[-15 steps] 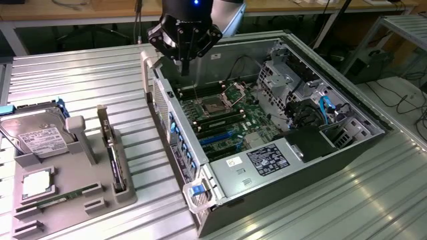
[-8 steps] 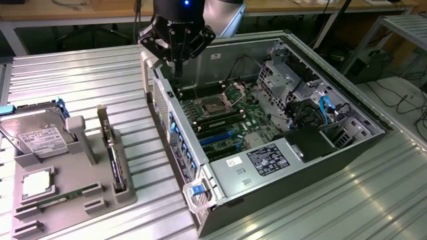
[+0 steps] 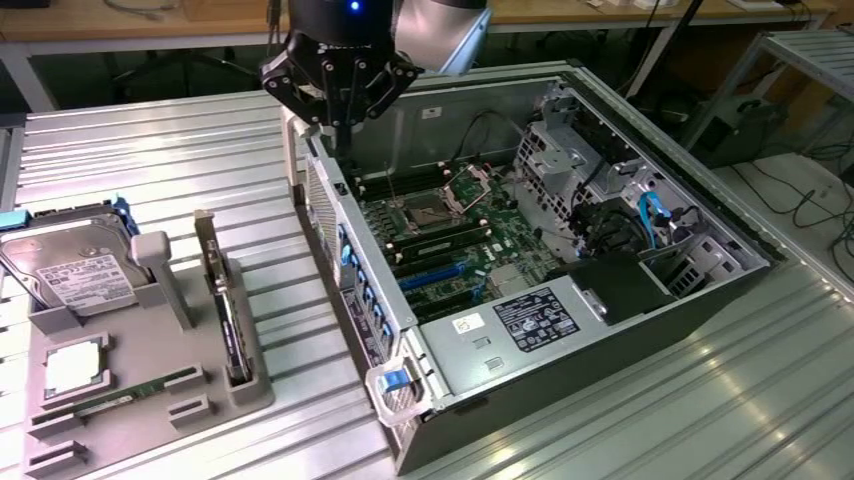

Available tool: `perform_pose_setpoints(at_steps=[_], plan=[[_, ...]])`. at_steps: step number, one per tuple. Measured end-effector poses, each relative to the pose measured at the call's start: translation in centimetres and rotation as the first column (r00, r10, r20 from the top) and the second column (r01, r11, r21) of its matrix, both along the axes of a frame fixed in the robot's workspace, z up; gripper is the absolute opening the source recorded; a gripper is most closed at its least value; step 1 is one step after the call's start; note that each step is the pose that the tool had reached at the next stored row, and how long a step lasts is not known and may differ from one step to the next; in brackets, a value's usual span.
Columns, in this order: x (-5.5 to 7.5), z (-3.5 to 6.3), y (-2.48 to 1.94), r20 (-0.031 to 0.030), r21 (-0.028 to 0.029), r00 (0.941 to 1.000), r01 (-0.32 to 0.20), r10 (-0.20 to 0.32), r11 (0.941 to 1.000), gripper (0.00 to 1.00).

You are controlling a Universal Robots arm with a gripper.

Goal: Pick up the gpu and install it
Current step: 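Reach for the gpu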

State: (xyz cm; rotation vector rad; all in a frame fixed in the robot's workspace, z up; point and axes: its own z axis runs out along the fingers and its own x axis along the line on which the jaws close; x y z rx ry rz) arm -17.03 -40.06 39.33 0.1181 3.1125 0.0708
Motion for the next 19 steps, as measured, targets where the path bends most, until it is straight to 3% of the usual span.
perform_pose_setpoints(at_steps=[11,19], plan=[[-1.2,0.0,-0.12,0.0,0.0001,1.0,0.0,0.0,1.0,0.11],[-2.0,0.0,-0.7,-0.0001,0.0001,1.0,0.0,0.0,1.0,0.11]])
